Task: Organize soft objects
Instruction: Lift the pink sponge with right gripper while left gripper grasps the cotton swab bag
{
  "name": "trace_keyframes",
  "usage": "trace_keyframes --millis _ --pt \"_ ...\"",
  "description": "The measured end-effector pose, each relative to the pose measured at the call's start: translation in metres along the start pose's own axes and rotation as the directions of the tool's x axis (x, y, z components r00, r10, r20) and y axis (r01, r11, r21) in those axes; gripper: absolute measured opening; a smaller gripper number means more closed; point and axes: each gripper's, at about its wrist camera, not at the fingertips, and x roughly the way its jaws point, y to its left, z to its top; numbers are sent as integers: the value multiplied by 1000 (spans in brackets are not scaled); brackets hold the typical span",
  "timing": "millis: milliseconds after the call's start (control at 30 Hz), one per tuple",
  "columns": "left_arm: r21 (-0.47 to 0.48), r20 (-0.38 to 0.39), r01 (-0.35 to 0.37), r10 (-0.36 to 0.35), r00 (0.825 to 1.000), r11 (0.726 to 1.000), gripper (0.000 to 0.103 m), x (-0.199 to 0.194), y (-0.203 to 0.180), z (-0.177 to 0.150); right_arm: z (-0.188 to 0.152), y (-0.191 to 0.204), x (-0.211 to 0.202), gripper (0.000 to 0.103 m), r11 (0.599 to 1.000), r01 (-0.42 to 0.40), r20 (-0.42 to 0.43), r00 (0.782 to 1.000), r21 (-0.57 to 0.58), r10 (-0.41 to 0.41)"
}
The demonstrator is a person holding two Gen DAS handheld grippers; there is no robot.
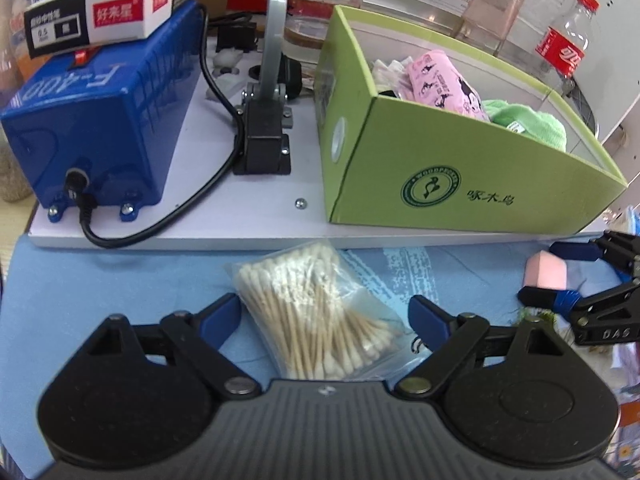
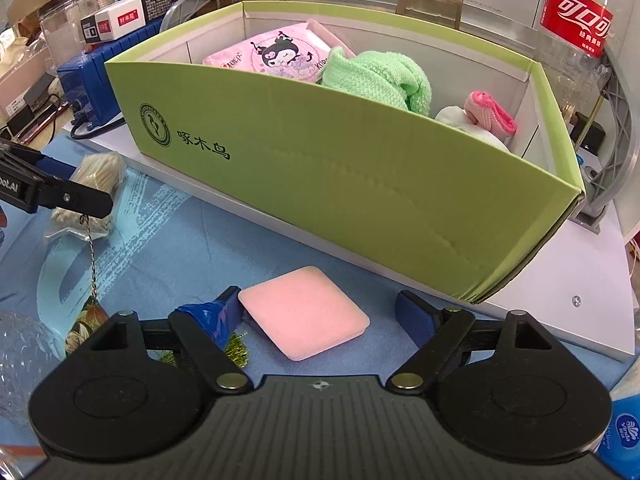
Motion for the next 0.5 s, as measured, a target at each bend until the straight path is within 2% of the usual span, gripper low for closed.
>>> trace_keyframes --millis 33,67,133,200,300,367,500 --pt "29 10 -21 21 1000 999 64 -2 -2 -2 -1 0 -2 57 1000 -1 7 1000 3 1" --pt "43 17 -27 26 1000 999 57 -5 -2 -4 -2 0 -6 36 1000 -7 16 1000 -2 7" --pt "27 14 7 -7 1000 1000 45 -9 6 -4 -3 1 -12 29 1000 -8 11 1000 -5 9" --pt "3 35 55 -55 998 998 42 -23 15 -8 -9 1 -22 28 1000 -19 34 999 9 18" --pt "5 82 57 -57 995 998 42 -49 23 -14 -15 -2 -49 28 998 -48 93 995 41 44" --pt "2 112 88 -88 990 996 42 -69 29 -13 -15 -3 -70 28 997 -61 142 988 51 53" --pt "14 190 121 -121 974 993 42 -103 28 7 1 -5 -105 29 998 -54 234 971 39 44"
